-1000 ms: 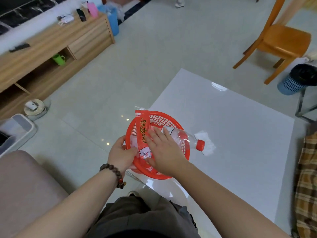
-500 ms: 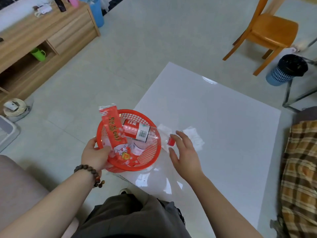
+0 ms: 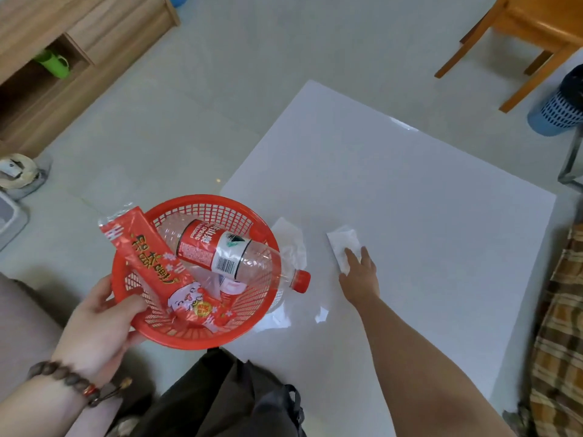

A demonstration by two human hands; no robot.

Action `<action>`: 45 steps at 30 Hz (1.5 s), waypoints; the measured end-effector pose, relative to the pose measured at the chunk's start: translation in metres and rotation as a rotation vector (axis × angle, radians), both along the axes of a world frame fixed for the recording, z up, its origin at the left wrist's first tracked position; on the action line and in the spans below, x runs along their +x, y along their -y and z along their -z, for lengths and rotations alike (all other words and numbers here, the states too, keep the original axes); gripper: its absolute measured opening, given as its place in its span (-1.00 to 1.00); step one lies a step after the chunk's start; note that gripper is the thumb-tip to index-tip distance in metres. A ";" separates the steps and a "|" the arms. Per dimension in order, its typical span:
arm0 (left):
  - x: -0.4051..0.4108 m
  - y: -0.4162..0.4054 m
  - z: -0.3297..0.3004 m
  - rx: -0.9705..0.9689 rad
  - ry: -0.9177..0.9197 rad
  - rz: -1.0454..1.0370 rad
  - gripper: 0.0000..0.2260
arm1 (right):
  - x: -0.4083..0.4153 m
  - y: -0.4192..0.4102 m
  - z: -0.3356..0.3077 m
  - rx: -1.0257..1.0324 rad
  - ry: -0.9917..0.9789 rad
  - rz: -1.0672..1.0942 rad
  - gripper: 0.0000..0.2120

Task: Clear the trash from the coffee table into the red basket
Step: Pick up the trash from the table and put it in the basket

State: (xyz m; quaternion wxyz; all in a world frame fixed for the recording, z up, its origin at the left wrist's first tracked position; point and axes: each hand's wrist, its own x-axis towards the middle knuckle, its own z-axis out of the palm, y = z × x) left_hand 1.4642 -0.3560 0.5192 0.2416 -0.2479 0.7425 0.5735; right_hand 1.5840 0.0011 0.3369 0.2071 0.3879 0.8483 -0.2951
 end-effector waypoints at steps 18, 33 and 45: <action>0.036 0.005 -0.001 0.031 0.002 -0.113 -0.69 | -0.001 0.026 -0.003 0.020 -0.125 0.088 -0.78; 0.029 -0.001 -0.027 0.160 -0.017 -0.357 -0.75 | -0.044 0.151 -0.210 -0.125 -0.974 -0.618 -0.78; 0.026 0.009 -0.032 0.197 0.035 -0.512 -0.62 | -0.046 0.173 -0.208 -0.050 -0.741 -0.740 -0.61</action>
